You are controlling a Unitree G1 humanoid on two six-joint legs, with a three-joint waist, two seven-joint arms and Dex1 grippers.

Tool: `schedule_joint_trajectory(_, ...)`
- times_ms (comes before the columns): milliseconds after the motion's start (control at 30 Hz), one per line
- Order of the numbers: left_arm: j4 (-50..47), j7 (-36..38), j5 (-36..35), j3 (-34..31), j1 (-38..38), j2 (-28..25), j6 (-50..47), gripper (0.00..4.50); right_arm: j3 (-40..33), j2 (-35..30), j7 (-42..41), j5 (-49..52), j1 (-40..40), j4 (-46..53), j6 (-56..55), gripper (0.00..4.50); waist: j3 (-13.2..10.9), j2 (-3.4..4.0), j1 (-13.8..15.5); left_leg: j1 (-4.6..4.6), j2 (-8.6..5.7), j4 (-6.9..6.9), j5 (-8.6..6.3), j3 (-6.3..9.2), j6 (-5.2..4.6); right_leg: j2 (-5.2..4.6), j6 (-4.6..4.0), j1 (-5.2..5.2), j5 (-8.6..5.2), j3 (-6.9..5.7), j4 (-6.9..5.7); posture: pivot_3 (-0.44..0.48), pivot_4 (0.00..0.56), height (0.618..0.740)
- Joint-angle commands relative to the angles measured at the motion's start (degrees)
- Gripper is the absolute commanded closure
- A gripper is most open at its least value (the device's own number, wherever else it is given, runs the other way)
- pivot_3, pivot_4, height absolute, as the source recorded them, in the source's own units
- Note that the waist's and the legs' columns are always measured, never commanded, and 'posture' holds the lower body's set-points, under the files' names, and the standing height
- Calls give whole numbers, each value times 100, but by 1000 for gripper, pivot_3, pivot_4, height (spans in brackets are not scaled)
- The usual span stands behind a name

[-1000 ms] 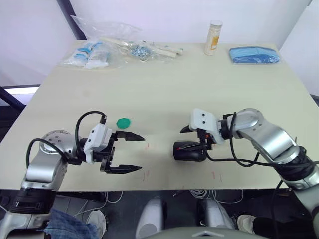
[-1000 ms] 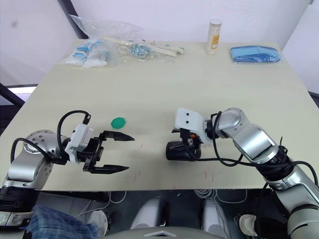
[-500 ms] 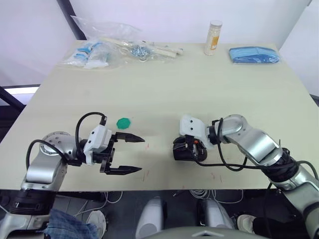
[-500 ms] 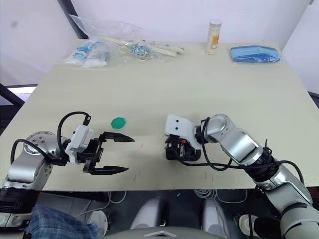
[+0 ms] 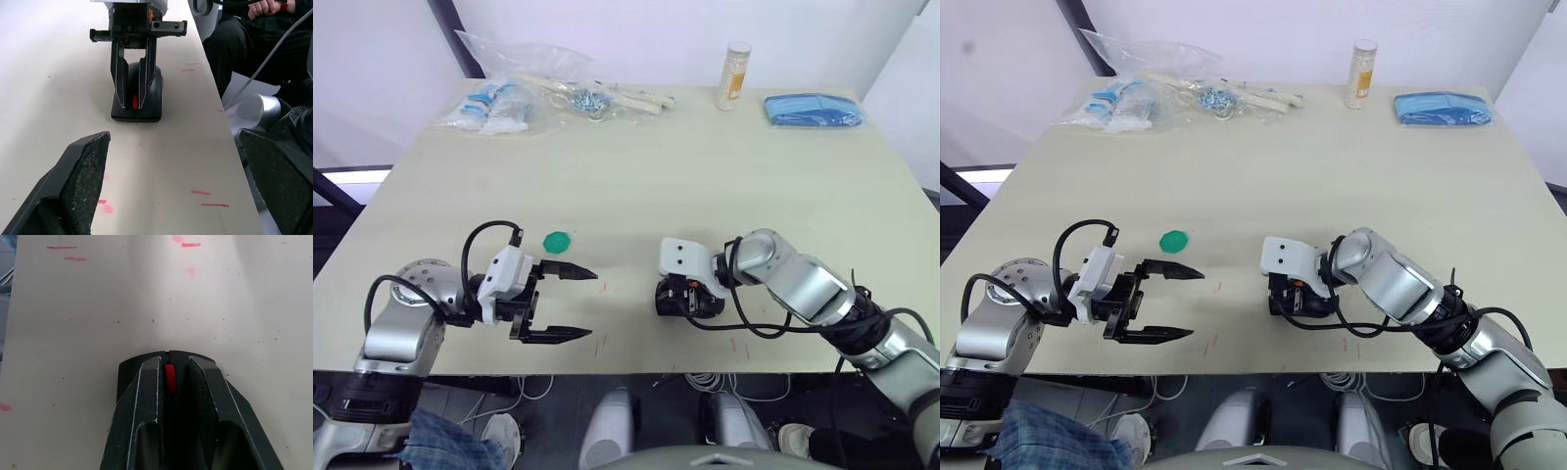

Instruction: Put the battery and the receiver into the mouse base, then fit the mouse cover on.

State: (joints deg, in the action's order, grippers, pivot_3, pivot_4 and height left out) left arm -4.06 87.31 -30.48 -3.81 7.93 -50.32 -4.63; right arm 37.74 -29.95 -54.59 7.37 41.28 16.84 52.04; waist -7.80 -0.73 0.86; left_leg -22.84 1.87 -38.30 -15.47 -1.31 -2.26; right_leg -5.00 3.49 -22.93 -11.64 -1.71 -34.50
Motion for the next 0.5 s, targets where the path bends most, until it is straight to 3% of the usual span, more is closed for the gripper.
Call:
schedule_joint_trajectory(33, -207, 10, -34, -61, -18, -17, 20, 0, -634, 135, 40, 312, -284, 3, -368, 3580, 1, -2, -7, 0, 0, 0, 0, -1, 0, 0, 0, 0, 0, 0, 0, 0, 150, 740)
schedule_joint_trajectory(500, -168, -8, -24, -31, 67, 44, 21, 0, -2503, 20, -178, 1320, -2288, 292, -2404, 3580, 7, -21, -7, -2, 1, 2, 0, -2, 0, 1, 1, 1, 0, 1, 1, 0, 150, 740)
